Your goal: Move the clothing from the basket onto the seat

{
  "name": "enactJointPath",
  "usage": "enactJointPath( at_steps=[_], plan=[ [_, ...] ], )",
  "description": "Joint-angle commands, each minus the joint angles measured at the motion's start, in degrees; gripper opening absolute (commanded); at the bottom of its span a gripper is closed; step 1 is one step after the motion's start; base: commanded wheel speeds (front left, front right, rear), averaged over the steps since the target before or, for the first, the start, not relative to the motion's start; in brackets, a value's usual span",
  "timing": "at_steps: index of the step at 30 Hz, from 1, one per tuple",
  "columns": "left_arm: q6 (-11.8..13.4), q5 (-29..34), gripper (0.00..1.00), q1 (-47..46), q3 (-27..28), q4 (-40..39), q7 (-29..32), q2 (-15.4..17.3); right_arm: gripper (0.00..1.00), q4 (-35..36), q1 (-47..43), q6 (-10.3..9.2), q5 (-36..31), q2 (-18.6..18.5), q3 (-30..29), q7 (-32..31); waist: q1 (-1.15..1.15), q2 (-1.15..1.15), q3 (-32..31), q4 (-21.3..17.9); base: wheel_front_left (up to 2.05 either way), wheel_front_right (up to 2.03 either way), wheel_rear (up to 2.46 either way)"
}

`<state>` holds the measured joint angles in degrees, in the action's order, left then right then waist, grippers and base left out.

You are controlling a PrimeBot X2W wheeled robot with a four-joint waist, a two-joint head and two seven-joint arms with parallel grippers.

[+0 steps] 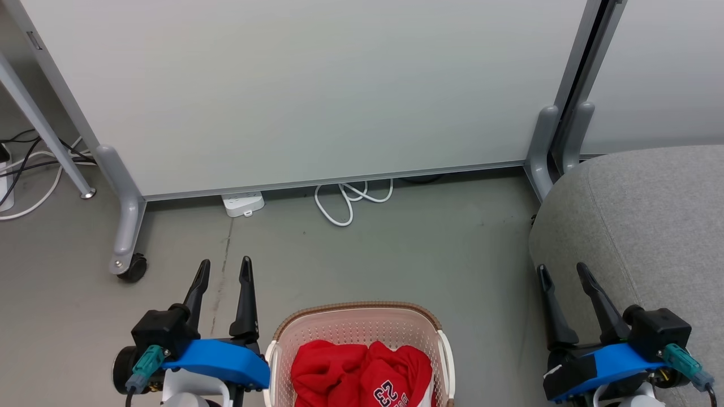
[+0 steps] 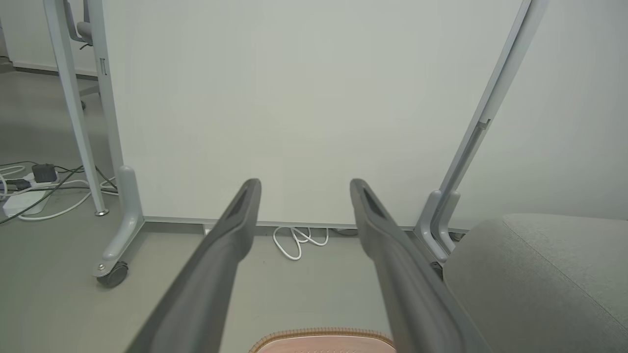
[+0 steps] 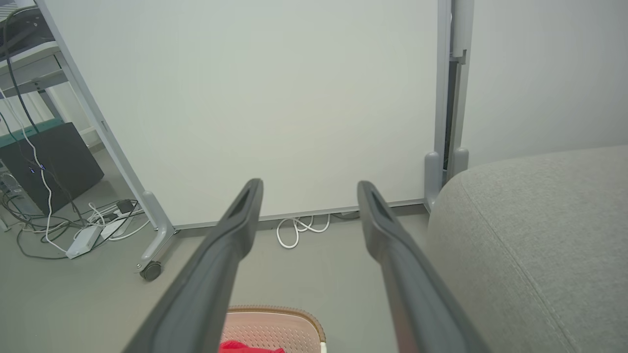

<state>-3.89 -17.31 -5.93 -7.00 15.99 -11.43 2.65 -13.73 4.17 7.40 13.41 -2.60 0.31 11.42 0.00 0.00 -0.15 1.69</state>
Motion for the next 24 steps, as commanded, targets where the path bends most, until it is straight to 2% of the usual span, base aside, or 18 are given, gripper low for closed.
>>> enactJointPath(
  at_steps=[1,24],
  plan=[
    [0.1,1.4,1.00,-0.9,-0.3,0.1,-0.6,0.3,1.00,0.3,0.1,0.11,-1.6,-0.4,0.1,0.5,0.00,0.00,-0.1,0.0,0.00,0.00,0.00],
    [0.0,10.0,1.00,-1.3,-2.1,3.5,-3.1,0.3,1.00,-1.3,-0.5,0.10,-12.2,-0.4,0.2,3.1,0.00,0.00,-0.3,0.7,0.00,0.00,0.00]
  ],
)
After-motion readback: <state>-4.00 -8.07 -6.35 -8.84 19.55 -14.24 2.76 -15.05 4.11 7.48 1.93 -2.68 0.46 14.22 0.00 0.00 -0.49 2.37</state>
